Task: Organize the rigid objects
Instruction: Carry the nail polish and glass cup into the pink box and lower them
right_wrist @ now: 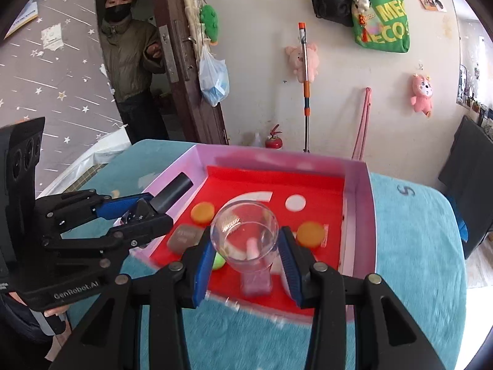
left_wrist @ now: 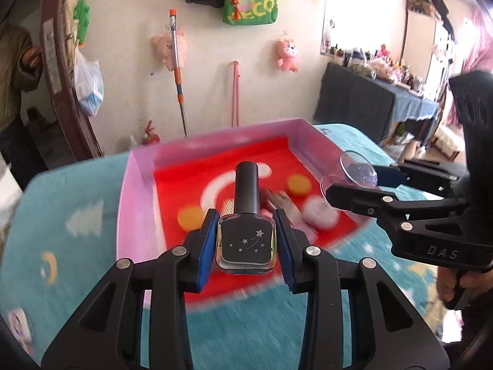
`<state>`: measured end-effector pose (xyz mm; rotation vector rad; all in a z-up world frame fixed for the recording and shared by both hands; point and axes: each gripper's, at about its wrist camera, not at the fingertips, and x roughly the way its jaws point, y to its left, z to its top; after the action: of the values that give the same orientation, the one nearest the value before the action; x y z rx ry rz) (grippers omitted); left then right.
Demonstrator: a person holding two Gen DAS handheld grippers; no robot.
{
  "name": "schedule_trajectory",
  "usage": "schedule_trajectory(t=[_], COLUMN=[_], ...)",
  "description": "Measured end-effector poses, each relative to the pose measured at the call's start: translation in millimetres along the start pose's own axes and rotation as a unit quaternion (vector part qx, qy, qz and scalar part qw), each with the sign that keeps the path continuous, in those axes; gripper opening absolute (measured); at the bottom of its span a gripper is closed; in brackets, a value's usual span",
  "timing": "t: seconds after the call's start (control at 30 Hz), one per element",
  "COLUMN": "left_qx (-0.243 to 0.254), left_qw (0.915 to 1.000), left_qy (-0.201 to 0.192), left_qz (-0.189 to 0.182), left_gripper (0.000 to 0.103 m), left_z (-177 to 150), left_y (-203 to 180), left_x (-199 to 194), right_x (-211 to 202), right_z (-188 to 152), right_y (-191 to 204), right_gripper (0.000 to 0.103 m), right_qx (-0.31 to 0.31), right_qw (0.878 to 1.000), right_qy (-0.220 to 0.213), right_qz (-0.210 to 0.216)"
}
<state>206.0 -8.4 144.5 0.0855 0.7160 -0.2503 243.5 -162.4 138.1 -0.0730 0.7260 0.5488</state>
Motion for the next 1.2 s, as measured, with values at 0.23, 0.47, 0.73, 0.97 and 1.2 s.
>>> schedule_trajectory(t=[0.23,0.47,0.73,0.97,1.2], left_qx=[0.005,0.013,0.015,0.008,0.004], left_qw=[0.9979,0.9933,0.9885,0.9857,0.9838], left_qy=[0.063,0.115,0.150,0.169,0.179], left_qz=[-0.015,-0.012,-0.006,0.004,0.005], left_gripper=[0.034,0.034,0.034,0.034,0.034], left_z=[38.8,44.7,42.4,43.1,41.2], left_y=[20.4,28.2,28.8,29.0,28.3], left_x=[64.4,118.1,151.5,166.5,171.5], right_x=[63.0,113.9,140.9,155.3,160.0], right_z=[32.8,40.3,39.1,37.5,35.2], right_y=[-32.3,-43.7,-54.0,-55.7,-53.9], right_gripper=[0.044,0.044,0.044,0.044,0.044], right_qx=[0.027,0.020,0.029,0.036,0.034], right_qw=[0.997,0.991,0.984,0.979,0.977], right_qy=[0.060,0.117,0.156,0.183,0.194], right_qz=[-0.030,-0.068,-0.079,-0.080,-0.084])
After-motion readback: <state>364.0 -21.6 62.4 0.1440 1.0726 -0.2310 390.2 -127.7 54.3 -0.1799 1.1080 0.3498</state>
